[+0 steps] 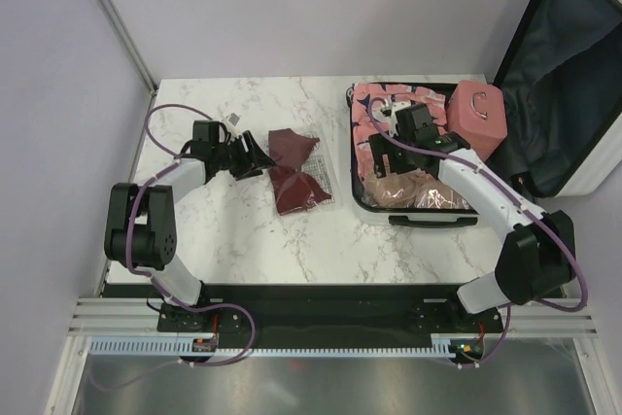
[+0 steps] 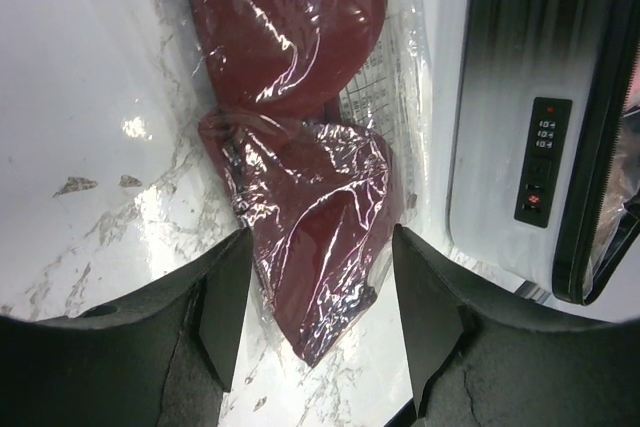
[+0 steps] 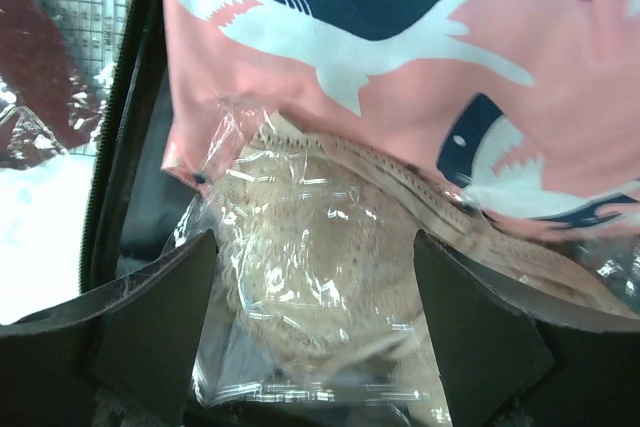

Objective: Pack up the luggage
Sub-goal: Pick up the clothes at the center of the board.

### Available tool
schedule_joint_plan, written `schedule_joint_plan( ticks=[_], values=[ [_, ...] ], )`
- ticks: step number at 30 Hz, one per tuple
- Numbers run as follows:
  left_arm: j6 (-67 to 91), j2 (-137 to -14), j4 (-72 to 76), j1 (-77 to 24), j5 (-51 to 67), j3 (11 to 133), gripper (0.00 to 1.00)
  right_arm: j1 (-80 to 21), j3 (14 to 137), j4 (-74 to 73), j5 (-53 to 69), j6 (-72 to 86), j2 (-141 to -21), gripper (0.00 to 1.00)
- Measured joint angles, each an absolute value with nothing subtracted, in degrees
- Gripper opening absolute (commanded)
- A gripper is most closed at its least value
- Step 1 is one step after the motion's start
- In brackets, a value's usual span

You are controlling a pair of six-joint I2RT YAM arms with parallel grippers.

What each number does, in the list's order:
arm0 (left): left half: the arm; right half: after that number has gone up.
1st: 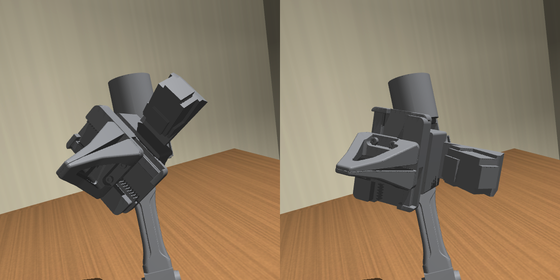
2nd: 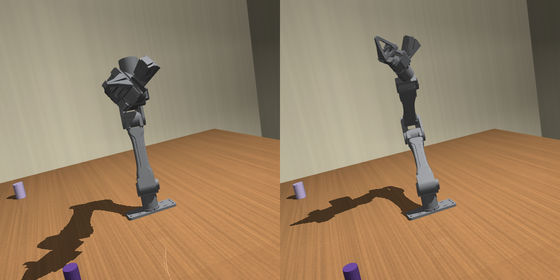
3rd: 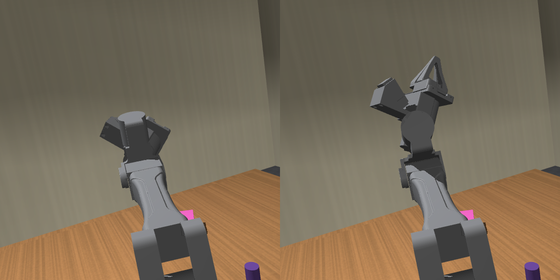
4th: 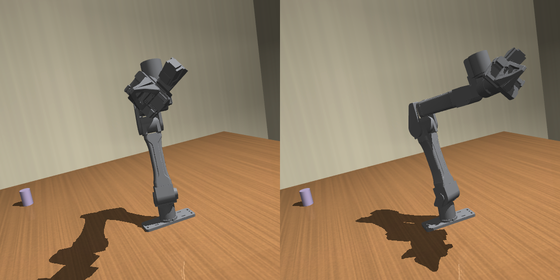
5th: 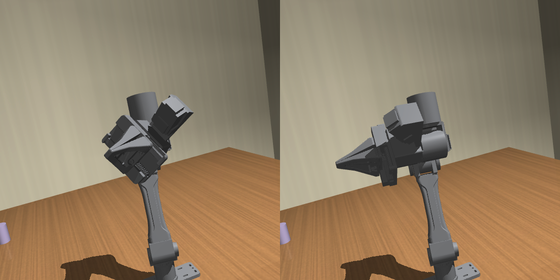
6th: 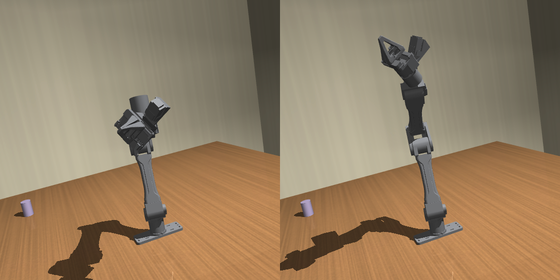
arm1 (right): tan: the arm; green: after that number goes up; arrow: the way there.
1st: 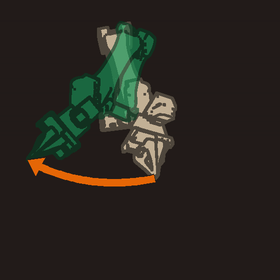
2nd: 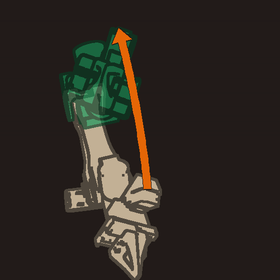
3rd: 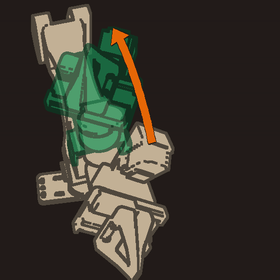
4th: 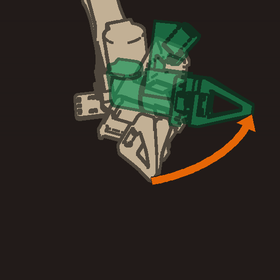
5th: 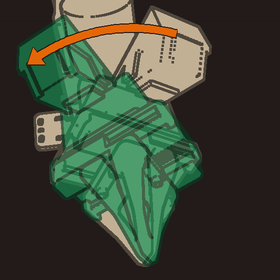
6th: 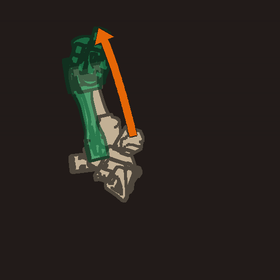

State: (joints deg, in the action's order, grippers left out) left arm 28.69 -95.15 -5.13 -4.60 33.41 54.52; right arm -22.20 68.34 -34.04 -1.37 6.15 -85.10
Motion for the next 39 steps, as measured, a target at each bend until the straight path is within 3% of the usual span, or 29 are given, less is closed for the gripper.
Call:
schedule_joint_plan(
  ticks=[22,34,38,39],
  values=[
    [34.5,-104.7,12.8,-4.6,28.6,51.1,0.66,-21.8,77.8,-38.9,0.6,8.2,-80.7,0.90],
    [38.2,-111.2,16.9,-5.0,28.6,57.5,0.67,-21.6,79.0,-38.8,2.0,9.4,-81.3,0.90],
    [40.2,-112.4,17.8,-6.0,28.9,58.9,0.60,-21.6,79.0,-38.6,3.2,10.3,-81.9,0.90],
    [41.0,-112.7,18.2,-6.3,29.1,59.2,0.46,-21.6,79.0,-38.5,3.4,10.5,-82.0,0.90]
  ],
)
